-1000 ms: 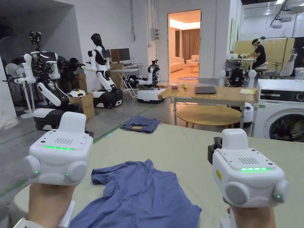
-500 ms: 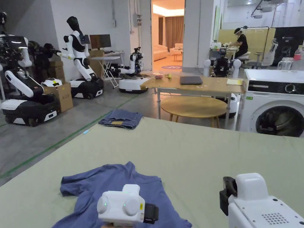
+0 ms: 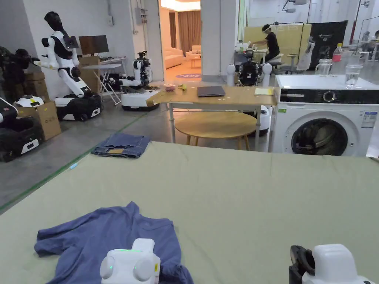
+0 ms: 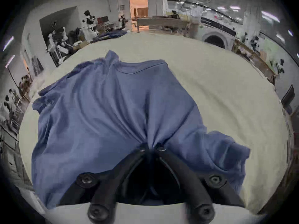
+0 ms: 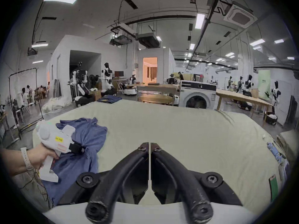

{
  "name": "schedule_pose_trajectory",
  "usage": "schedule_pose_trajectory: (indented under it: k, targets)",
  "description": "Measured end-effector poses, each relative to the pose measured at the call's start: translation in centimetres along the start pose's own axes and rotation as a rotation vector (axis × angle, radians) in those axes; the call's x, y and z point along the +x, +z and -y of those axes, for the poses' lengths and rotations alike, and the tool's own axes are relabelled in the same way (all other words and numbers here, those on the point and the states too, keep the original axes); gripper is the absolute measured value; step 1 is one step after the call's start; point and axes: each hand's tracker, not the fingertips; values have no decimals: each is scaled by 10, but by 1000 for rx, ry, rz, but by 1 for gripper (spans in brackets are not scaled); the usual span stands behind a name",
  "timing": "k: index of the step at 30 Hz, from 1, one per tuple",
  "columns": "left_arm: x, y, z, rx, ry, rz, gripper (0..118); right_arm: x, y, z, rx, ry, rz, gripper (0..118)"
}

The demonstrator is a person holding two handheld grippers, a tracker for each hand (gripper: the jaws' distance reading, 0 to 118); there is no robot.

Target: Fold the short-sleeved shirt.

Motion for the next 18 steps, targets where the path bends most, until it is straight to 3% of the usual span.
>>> schedule_pose_trajectory:
  k: [6, 14, 18]
  targets:
    - [57, 74, -41, 207, -30, 177, 0, 50, 31, -9, 16, -26, 92, 1]
    - [242, 156, -107, 419, -290, 487, 0, 127, 91, -23, 68, -87, 247, 1]
    - [327, 159, -125, 436, -386, 617, 0, 167, 114, -20, 75, -91, 324, 1]
